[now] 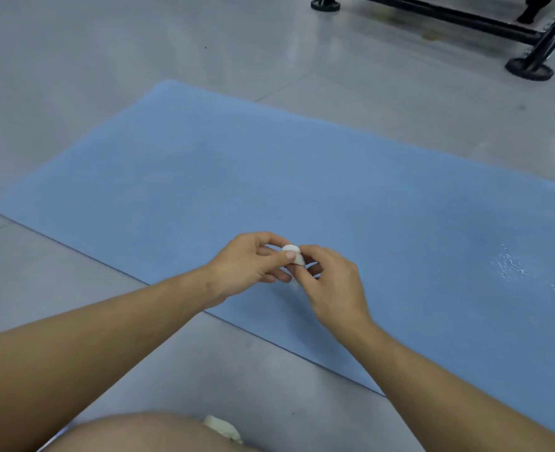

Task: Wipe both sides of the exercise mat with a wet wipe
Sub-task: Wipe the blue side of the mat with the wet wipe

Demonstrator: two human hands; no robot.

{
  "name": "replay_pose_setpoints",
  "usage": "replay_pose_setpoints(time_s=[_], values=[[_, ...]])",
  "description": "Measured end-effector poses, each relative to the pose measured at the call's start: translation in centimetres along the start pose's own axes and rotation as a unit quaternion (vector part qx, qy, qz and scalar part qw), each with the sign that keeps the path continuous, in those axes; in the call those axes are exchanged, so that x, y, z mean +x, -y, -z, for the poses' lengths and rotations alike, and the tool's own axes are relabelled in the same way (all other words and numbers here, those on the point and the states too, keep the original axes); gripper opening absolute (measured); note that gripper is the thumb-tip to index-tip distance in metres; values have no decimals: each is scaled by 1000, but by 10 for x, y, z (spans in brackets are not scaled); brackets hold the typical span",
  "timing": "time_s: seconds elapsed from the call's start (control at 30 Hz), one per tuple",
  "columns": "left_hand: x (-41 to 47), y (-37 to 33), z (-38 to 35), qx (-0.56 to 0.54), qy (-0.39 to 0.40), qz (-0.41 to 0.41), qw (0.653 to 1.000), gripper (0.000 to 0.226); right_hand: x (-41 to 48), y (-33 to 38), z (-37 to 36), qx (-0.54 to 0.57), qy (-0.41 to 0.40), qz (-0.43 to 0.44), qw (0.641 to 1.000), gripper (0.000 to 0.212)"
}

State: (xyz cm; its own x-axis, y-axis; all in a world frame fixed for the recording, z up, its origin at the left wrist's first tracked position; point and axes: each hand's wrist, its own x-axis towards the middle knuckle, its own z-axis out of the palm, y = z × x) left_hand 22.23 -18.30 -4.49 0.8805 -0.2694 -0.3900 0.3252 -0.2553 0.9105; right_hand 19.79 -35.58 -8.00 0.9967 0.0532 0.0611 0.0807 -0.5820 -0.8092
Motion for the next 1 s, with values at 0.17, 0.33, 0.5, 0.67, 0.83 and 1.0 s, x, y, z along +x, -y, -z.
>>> replay_pose_setpoints(time_s=[0.17, 0.33, 0.5, 0.67, 0.83, 1.0], values=[[-13, 27, 32, 221, -40, -58, 973, 19, -13, -13, 0, -170, 68, 57, 982, 16], [-35, 54, 54, 512, 61, -114, 849, 44, -35, -14, -8, -269, 125, 91, 951, 23], [-35, 68, 58, 571, 67, -188, 797, 61, -41, -6, -17, -286, 107, 89, 948, 28], [-30, 77, 63, 657, 50, -260, 705, 59, -45, -1, -20, -328, 149, 88, 929, 60], [-34, 84, 67, 658, 39, -317, 681, 50, -46, 0, -20, -362, 149, 109, 914, 70], [-34, 84, 69, 662, 38, -328, 673, 51, -53, -1, -30, -408, 85, 208, 885, 27]])
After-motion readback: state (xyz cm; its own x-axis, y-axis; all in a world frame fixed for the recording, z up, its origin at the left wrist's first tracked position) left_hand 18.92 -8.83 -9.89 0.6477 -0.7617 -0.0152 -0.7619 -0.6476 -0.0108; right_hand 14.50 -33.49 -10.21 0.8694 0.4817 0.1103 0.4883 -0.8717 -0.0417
